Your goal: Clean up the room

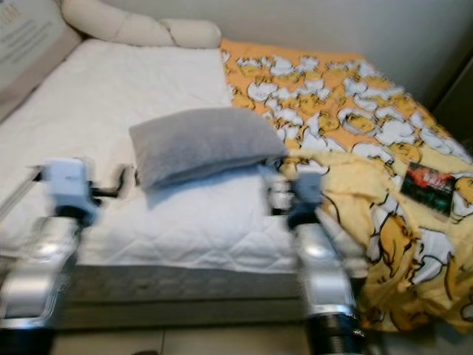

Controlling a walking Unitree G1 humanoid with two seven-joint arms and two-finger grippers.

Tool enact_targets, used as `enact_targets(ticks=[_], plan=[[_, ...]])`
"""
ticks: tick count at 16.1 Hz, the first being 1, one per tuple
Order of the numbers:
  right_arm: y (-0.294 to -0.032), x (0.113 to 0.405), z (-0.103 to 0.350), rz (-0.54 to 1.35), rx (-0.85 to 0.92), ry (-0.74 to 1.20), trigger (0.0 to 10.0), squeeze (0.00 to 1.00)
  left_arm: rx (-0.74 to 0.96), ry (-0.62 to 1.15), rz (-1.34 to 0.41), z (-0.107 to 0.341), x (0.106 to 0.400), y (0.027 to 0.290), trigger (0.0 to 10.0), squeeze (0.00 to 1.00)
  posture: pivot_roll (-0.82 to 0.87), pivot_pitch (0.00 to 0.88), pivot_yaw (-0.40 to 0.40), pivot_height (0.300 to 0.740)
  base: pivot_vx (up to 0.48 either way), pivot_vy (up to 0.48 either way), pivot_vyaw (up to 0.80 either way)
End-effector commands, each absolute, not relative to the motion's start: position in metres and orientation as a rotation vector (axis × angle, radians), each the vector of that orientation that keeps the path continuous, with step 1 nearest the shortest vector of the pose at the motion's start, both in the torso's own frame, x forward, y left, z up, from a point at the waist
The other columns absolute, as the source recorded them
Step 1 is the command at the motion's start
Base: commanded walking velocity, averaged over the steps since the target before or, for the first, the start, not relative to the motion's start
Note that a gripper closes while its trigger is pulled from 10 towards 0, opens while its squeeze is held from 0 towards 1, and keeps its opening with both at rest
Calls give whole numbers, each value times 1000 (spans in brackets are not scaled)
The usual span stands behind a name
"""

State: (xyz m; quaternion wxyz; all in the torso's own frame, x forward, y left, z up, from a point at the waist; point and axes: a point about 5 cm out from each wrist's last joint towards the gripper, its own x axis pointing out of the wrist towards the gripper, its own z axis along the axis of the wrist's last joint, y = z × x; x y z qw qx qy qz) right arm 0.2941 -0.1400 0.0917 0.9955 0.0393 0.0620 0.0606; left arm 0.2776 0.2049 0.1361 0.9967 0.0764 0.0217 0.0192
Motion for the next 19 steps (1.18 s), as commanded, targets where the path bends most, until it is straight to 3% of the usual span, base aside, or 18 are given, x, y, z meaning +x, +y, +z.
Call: enact_targets(ticks=[1,14,19], plan=[[-155,296,97,85,82,108,10000,0,143,24,1,140,280,194,10000,0,38,0,-64,740,368,0,0],[-152,297,96,86,74,110,10000,0,147,31,4,140,281,197,10000,0,40,0,-61,740,369,0,0],[-151,297,96,103,122,117,10000,0,127,50,-2,138,281,197,10000,0,38,0,-60,740,0,0,0]])
